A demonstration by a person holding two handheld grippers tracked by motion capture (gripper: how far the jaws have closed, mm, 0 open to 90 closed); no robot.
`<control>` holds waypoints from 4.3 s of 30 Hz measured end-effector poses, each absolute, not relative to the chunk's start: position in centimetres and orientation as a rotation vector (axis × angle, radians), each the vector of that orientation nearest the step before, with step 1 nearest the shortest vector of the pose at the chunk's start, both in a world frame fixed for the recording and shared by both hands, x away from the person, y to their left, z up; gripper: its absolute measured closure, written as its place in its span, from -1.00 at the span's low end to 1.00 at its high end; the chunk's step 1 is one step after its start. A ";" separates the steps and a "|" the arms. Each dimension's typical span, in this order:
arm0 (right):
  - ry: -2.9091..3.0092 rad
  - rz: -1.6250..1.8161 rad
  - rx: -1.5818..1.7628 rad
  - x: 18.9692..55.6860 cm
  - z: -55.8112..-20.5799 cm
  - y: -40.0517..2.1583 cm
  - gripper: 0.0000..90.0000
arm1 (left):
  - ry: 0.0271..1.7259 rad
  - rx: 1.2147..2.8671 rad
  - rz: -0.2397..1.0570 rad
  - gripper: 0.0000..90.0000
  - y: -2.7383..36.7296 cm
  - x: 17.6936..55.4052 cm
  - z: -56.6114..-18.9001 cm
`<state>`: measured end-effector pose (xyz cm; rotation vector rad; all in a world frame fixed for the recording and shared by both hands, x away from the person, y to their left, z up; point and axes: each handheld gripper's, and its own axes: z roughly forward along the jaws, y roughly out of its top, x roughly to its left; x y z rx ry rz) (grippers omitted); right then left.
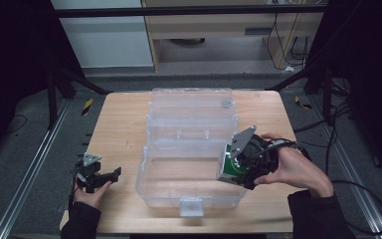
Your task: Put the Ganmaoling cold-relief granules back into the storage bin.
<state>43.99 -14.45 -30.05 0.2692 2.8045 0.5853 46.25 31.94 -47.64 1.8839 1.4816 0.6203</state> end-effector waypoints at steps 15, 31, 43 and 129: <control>2.836 0.536 0.213 45.0 -32.6 -12.5 -0.64 | 1.481 1.888 0.622 -0.61 32.0 46.3 -47.7; 2.881 0.502 0.194 45.1 -35.9 -12.1 -0.64 | 1.478 1.891 0.630 -0.61 32.0 46.3 -47.6; 2.898 0.459 0.180 45.4 -37.1 -11.5 -0.65 | 1.479 1.887 0.631 -0.61 32.1 46.2 -47.6; 2.021 1.022 1.240 44.9 -39.7 -27.0 -0.90 | 1.450 1.909 0.606 -0.37 31.8 46.2 -47.6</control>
